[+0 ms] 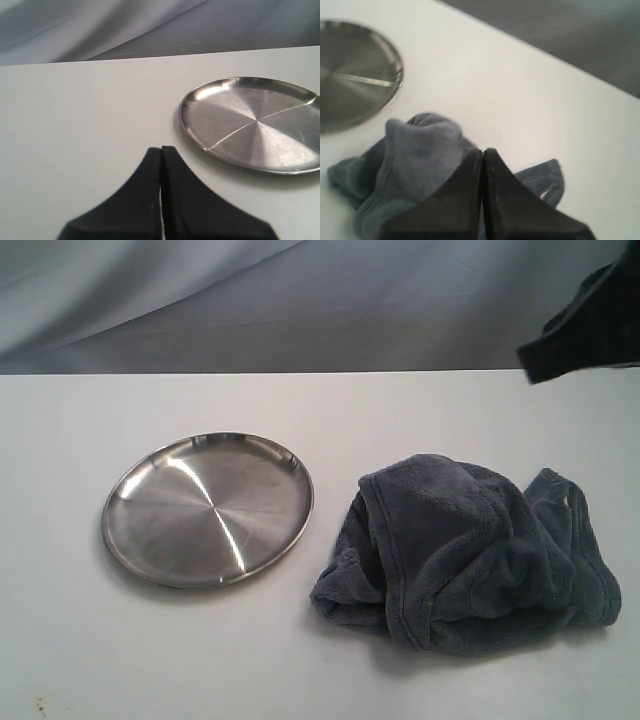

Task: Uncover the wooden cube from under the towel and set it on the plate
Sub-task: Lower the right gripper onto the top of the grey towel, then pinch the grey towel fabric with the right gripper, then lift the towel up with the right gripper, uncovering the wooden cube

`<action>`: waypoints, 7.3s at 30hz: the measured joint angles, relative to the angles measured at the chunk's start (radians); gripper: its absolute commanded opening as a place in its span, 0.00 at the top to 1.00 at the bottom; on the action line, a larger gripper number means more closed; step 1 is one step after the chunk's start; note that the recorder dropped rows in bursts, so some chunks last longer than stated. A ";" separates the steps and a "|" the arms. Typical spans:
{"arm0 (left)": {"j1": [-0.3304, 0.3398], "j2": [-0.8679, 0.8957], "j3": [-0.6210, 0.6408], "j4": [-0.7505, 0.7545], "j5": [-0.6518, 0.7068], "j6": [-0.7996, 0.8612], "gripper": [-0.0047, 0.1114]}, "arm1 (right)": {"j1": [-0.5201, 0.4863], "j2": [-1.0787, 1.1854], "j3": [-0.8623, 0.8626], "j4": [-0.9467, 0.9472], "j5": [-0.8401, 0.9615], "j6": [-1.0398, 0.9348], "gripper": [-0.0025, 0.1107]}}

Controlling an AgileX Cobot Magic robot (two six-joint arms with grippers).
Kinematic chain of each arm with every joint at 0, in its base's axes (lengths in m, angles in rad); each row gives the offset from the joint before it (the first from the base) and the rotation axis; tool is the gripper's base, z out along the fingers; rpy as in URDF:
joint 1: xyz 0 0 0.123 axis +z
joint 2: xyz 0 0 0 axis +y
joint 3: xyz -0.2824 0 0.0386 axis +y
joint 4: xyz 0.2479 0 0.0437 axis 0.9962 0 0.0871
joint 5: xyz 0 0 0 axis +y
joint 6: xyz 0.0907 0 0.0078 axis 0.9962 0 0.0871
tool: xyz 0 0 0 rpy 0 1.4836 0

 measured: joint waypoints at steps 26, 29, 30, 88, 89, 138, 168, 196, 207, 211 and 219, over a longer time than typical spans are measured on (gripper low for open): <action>0.000 0.000 0.000 0.000 0.000 0.000 0.96 | 0.010 0.334 -0.047 0.375 0.349 -0.388 0.98; 0.000 0.000 0.000 0.000 0.000 0.000 0.96 | 0.013 0.379 -0.047 0.565 0.358 -0.544 0.98; 0.000 0.000 0.000 0.000 0.000 0.000 0.96 | 0.013 0.392 -0.047 0.607 0.336 -0.581 0.98; 0.000 0.000 0.000 0.000 0.000 0.000 0.96 | 0.012 0.375 -0.047 0.120 0.213 -0.379 0.05; 0.000 0.000 0.000 0.000 0.000 0.000 0.96 | 0.012 0.375 -0.047 0.120 0.211 -0.379 0.05; 0.000 0.000 0.000 0.000 0.000 0.000 0.96 | 0.012 0.582 -0.049 -0.002 0.145 -0.246 0.98; 0.000 0.000 0.000 0.000 0.000 0.000 0.96 | 0.012 0.549 -0.049 0.022 0.161 -0.246 0.87; 0.000 0.000 0.000 0.000 0.000 0.000 0.96 | 0.012 0.425 -0.049 0.113 0.150 -0.338 0.98; 0.000 0.000 0.000 0.000 0.000 0.000 0.96 | 0.012 0.222 -0.049 0.113 0.112 -0.351 0.98; 0.000 0.000 0.000 0.000 0.000 0.000 0.96 | 0.012 0.138 -0.049 0.114 0.055 -0.355 0.98; 0.000 0.000 0.000 0.000 0.000 0.000 0.96 | 0.012 0.055 -0.049 0.078 -0.066 -0.355 0.98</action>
